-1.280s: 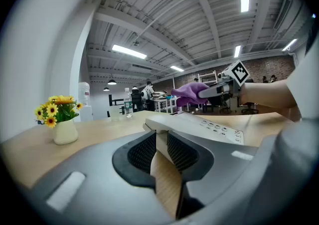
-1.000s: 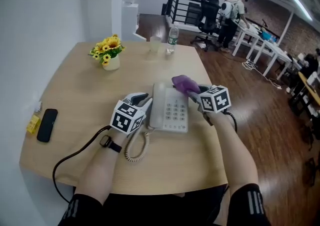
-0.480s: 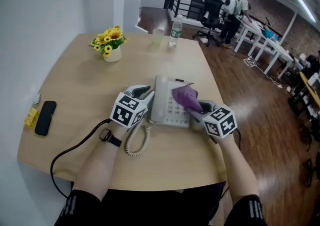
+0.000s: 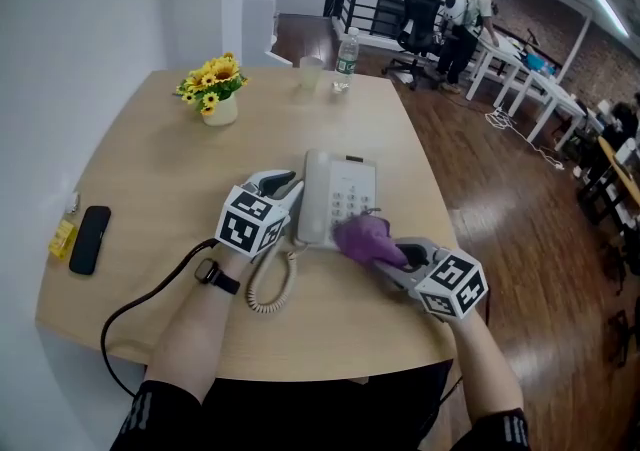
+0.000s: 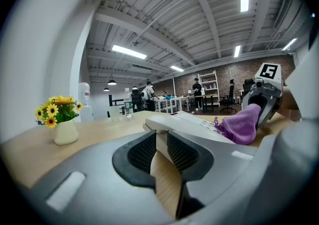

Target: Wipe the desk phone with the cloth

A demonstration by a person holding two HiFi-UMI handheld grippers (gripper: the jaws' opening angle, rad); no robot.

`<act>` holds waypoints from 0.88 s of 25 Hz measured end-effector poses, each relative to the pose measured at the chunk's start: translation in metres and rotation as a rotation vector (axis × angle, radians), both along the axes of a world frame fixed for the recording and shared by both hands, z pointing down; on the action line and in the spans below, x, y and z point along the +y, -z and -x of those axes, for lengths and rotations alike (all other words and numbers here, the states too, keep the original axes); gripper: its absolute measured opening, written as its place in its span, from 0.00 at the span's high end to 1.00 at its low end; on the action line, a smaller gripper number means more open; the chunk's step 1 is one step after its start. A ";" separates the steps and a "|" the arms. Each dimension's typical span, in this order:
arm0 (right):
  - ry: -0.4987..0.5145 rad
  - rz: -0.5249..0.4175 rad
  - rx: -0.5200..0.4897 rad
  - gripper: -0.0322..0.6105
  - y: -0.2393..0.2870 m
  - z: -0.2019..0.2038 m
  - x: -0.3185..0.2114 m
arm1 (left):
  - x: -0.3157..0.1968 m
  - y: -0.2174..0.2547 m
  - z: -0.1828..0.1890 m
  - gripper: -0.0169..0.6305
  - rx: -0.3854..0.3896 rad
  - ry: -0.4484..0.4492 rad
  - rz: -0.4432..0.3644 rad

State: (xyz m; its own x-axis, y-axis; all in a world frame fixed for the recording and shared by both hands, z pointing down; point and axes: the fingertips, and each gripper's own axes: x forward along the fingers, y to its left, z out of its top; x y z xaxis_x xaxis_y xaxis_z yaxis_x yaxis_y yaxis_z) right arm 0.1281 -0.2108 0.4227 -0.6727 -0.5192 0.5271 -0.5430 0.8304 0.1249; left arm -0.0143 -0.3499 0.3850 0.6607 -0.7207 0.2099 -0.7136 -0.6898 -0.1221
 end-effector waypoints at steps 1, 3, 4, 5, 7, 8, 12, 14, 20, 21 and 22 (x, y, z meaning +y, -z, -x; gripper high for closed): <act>-0.016 -0.024 -0.031 0.76 0.011 -0.001 -0.006 | 0.000 0.000 0.000 0.88 0.000 0.000 0.000; -0.065 -0.092 -0.073 0.76 0.037 -0.005 -0.028 | 0.000 0.000 0.001 0.88 -0.001 0.000 0.000; -0.094 -0.127 -0.081 0.76 0.050 -0.008 -0.044 | 0.000 0.000 0.001 0.88 -0.001 0.001 0.001; -0.124 -0.152 -0.083 0.76 0.060 -0.009 -0.061 | 0.000 0.000 0.001 0.88 -0.001 0.001 0.001; -0.175 -0.168 -0.076 0.76 0.073 -0.010 -0.097 | 0.000 0.000 0.001 0.88 -0.001 0.001 0.002; -0.196 -0.165 -0.064 0.76 0.075 -0.008 -0.114 | 0.000 0.000 0.000 0.88 0.000 0.001 0.002; -0.260 -0.133 0.055 0.76 0.058 0.002 -0.169 | 0.000 0.000 0.001 0.88 0.001 0.001 0.003; -0.273 -0.104 0.102 0.76 0.042 0.005 -0.181 | -0.001 -0.001 0.001 0.88 0.001 -0.001 0.005; -0.160 -0.090 0.103 0.76 0.026 0.022 -0.138 | 0.000 0.000 -0.001 0.88 0.001 -0.003 0.004; -0.129 -0.100 0.120 0.76 0.023 0.025 -0.126 | 0.000 0.000 0.000 0.88 0.001 -0.002 0.003; -0.102 -0.110 0.139 0.76 0.020 0.026 -0.114 | 0.000 0.000 0.000 0.88 0.000 -0.001 0.003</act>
State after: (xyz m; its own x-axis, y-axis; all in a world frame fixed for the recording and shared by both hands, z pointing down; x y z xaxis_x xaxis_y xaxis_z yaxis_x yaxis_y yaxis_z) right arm 0.1020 -0.3248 0.4029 -0.5386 -0.6407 0.5471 -0.5949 0.7491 0.2916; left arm -0.0141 -0.3503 0.3848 0.6617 -0.7193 0.2116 -0.7127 -0.6911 -0.1201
